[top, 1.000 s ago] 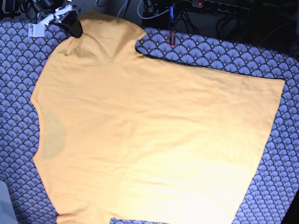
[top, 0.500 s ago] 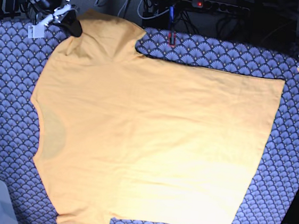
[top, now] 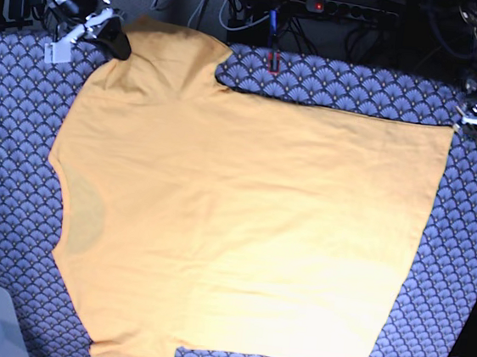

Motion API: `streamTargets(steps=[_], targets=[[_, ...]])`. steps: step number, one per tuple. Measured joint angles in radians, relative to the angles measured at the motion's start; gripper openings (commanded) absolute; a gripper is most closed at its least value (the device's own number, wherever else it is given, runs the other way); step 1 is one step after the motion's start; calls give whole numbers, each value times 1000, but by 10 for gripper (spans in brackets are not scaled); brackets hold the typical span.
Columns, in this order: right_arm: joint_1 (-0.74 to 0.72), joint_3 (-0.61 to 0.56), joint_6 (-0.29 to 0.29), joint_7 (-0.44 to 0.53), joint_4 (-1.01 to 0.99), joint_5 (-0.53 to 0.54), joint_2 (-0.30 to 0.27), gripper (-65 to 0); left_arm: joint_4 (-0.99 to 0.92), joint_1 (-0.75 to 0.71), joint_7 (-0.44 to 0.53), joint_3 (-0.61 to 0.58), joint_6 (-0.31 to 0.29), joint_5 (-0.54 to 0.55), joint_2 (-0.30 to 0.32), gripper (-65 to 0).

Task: Fold the T-shirt properly
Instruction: 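Move the left gripper to the opposite shirt corner and grasp it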

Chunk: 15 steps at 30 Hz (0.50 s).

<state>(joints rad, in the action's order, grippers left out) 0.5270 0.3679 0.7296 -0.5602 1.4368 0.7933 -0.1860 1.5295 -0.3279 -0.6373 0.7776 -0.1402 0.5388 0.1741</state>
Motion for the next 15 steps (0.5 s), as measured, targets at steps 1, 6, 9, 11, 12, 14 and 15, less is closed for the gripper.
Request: streamTargets(steps=[1, 6, 9, 11, 12, 14, 15], targets=[[0, 0, 0, 0, 0, 0, 0, -650, -11, 9, 6, -19, -4, -9, -3, -378], [0, -1, 0, 0, 0, 0, 0, -650, -52, 33, 7, -73, -6, -27, -5, -378], [0, -1, 0, 0, 0, 0, 0, -650, -53, 44, 9, -68, -2, -35, -14, -378], [-2, -1, 0, 0, 0, 0, 0, -650, -56, 63, 11, -67, -1, -41, -26, -378], [-2, -1, 0, 0, 0, 0, 0, -650, -63, 66, 14, -72, -10, -43, -26, -378], [-2, -1, 0, 0, 0, 0, 0, -650, -93, 78, 35, -72, -17, -59, -27, -378], [-2, -2, 0, -1, 0, 0, 0, -650, -111, 88, 47, -71, -18, -58, -27, -378]])
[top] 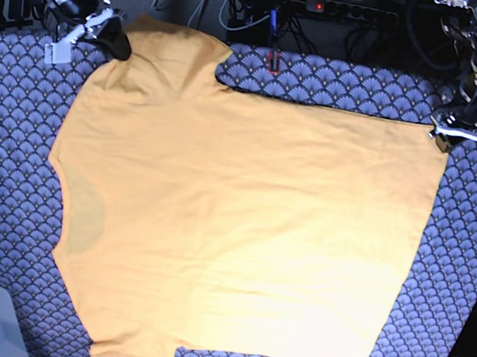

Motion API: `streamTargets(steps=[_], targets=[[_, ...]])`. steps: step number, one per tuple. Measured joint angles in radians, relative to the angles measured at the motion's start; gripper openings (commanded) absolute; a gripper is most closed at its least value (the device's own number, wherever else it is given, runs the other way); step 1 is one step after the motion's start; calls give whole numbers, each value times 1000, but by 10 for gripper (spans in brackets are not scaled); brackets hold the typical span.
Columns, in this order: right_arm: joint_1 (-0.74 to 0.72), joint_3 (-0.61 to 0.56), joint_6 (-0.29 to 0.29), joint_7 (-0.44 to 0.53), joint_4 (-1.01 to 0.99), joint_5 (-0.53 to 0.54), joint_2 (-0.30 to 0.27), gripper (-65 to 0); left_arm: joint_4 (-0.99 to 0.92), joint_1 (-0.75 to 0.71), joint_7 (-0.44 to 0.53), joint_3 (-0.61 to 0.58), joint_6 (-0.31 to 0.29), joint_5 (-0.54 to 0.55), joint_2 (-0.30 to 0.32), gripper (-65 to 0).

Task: Fold the T-shirt properly
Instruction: 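Move the left gripper to the opposite shirt corner and grasp it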

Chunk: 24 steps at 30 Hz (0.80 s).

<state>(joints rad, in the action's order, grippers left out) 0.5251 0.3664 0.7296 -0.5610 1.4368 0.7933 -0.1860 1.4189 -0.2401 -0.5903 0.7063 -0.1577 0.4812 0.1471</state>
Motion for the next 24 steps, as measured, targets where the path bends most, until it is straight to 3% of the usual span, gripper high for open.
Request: streamTargets(steps=[21, 24], targets=[[-1, -5, 7, -3, -2, 0, -13, -650, -55, -39, 79, 5, -27, 40, 0, -383], [-1, -5, 7, -3, -2, 0, -13, -650, -55, -46, 85, 7, -88, 30, 0, -383]])
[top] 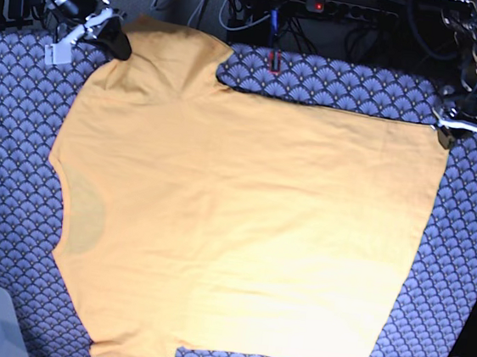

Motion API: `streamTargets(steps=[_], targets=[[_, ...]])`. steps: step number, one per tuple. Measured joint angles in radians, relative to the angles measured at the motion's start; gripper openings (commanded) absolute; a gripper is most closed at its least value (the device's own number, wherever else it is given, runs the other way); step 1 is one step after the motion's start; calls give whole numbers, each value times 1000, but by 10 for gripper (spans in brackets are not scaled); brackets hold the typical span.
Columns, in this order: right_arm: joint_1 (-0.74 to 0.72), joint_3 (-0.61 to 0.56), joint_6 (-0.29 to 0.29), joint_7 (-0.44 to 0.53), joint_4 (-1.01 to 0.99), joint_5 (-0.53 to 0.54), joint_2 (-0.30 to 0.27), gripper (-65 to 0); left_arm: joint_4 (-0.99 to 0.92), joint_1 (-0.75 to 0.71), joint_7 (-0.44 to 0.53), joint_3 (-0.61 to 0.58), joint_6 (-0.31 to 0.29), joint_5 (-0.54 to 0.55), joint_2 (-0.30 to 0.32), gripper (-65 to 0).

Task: Fold the T-shirt properly
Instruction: 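Move the left gripper to the opposite shirt corner and grasp it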

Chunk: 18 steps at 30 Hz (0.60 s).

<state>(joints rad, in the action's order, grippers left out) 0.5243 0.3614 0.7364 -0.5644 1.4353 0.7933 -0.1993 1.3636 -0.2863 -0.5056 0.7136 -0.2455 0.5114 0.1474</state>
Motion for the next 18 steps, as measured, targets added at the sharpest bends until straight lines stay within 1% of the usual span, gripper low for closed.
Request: streamTargets(steps=[2, 3, 9, 10, 12, 15, 16, 18], targets=[[0, 0, 0, 0, 0, 0, 0, -650, -4, -4, 2, 5, -44, 1, 0, -383], [0, 0, 0, 0, 0, 0, 0, -650, -6, -4, 2, 5, -51, 0, 0, -383], [0, 0, 0, 0, 0, 0, 0, -650, -7, -4, 19, 6, -55, -3, -15, -386], [0, 0, 0, 0, 0, 0, 0, -650, -7, -4, 19, 6, -55, -3, -15, -400], [0, 0, 0, 0, 0, 0, 0, -650, -7, -4, 16, 5, -55, -3, -15, -461], [0, 0, 0, 1, 0, 0, 0, -650, -7, -7, 22, -25, -50, -3, -11, -617], [0, 0, 0, 1, 0, 0, 0, -650, -7, -7, 21, -30, -50, -1, -11, -650], [0, 0, 0, 1, 0, 0, 0, -650, -7, -6, 18, -33, -51, 0, -11, -650]])
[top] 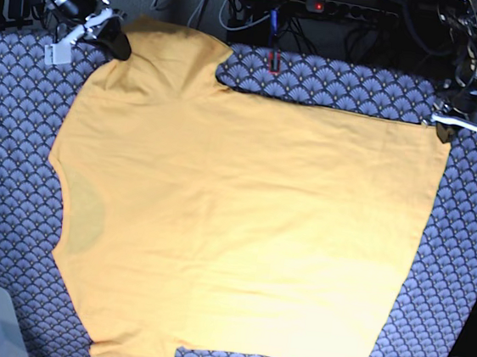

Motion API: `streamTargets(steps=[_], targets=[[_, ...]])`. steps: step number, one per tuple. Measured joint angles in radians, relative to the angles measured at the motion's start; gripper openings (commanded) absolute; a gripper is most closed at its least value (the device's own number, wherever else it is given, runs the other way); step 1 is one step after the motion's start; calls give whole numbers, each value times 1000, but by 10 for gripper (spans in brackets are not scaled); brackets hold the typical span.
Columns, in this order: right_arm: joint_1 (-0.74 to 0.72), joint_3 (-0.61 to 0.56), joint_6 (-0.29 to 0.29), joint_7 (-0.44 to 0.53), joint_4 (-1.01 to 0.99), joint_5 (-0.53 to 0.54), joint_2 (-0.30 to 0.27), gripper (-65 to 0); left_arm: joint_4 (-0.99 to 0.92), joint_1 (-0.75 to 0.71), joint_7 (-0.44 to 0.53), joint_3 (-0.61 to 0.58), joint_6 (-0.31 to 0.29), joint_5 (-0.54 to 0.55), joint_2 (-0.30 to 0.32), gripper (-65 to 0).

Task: Fold the T-shirt properly
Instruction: 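Move the left gripper to the opposite shirt corner and grasp it, then lift the grasped shirt edge with both grippers and fold it over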

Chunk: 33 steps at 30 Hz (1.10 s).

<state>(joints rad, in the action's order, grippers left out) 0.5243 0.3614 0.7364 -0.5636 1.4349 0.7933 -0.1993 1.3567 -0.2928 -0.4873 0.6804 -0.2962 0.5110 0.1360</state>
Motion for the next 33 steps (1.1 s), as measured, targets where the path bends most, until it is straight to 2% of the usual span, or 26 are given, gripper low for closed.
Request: streamTargets(steps=[9, 12, 16, 20, 22, 24, 28, 33], targets=[[0, -1, 1, -16, 12, -2, -24, -650, 5, -1, -18, -2, -14, 6, -3, -650], [2, -1, -6, -46, 61, -44, -42, -650, 19, -7, -31, 4, -15, 5, 1, -650], [14, 3, -47, -77, 142, -95, -56, -650, 99, -61, -108, 39, -21, -1, -8, -650], [22, 3, -46, -82, 198, -102, -59, -650, 160, -77, -223, 82, -18, -15, -18, -650], [26, 3, -46, -80, 225, -100, -65, -650, 174, -82, -251, 111, -22, -18, -21, -650], [45, 3, -47, -77, 265, -98, -67, -650, 179, -92, -257, 136, -71, -25, -21, -650], [84, 3, -46, -84, 344, -105, -67, -650, 180, -88, -303, 191, -122, -37, -31, -650], [92, 16, -46, -80, 377, -95, -66, -650, 180, -86, -307, 204, -123, -36, -20, -650]])
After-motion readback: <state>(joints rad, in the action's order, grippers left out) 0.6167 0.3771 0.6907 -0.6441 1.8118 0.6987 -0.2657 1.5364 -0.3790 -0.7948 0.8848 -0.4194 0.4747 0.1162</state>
